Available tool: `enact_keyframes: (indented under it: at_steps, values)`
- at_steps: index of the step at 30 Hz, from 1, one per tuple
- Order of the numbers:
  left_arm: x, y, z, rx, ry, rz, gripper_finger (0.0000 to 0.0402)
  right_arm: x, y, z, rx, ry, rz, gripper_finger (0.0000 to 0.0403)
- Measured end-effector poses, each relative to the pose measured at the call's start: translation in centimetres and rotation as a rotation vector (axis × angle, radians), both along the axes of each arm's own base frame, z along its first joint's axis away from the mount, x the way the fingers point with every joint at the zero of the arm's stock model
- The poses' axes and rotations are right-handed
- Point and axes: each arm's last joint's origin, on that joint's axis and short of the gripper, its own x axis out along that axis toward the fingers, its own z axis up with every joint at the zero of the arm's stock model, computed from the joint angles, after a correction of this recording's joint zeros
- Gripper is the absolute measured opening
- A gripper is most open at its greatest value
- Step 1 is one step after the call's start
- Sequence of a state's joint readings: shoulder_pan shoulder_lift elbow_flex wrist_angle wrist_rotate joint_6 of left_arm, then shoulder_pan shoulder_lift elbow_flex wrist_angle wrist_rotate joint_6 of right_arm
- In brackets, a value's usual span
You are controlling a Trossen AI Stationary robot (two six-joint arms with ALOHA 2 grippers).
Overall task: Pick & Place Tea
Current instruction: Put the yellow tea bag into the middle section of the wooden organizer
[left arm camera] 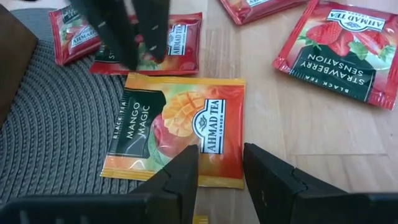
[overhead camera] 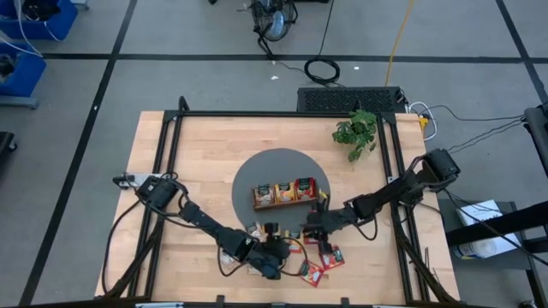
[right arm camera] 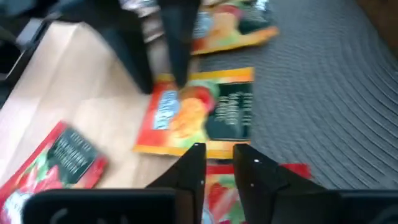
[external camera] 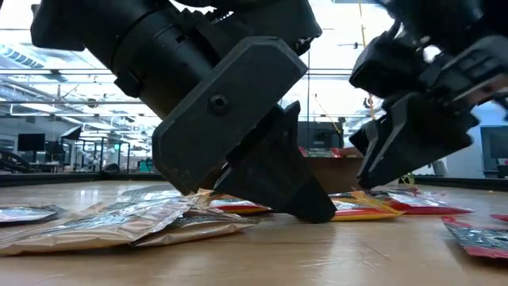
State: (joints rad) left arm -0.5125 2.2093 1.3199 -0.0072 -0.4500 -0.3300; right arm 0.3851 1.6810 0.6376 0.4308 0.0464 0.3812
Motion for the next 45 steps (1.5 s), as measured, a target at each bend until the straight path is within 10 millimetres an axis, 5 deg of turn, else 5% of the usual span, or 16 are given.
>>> enact_keyframes:
  at_steps: [8, 16, 30, 45]
  values:
    - [-0.4, 0.3, -0.7, -0.017, -0.005, 0.012, 0.0134, 0.5, -1.7, -0.2, 0.141, 0.078, -0.081, 0.0117]
    - [-0.4, 0.4, -0.8, -0.020, -0.007, 0.013, 0.0133, 0.6, -2.1, -0.2, 0.281, 0.141, -0.066, 0.0117]
    - [0.0, 0.7, -0.7, -0.030, -0.027, 0.016, 0.0133, 1.4, -1.7, -1.9, 0.276, 0.106, -0.107, 0.0116]
    - [-0.6, 0.7, -1.3, -0.055, 0.005, -0.019, 0.0133, 1.6, -1.9, -1.4, 0.200, 0.021, -0.118, 0.0116]
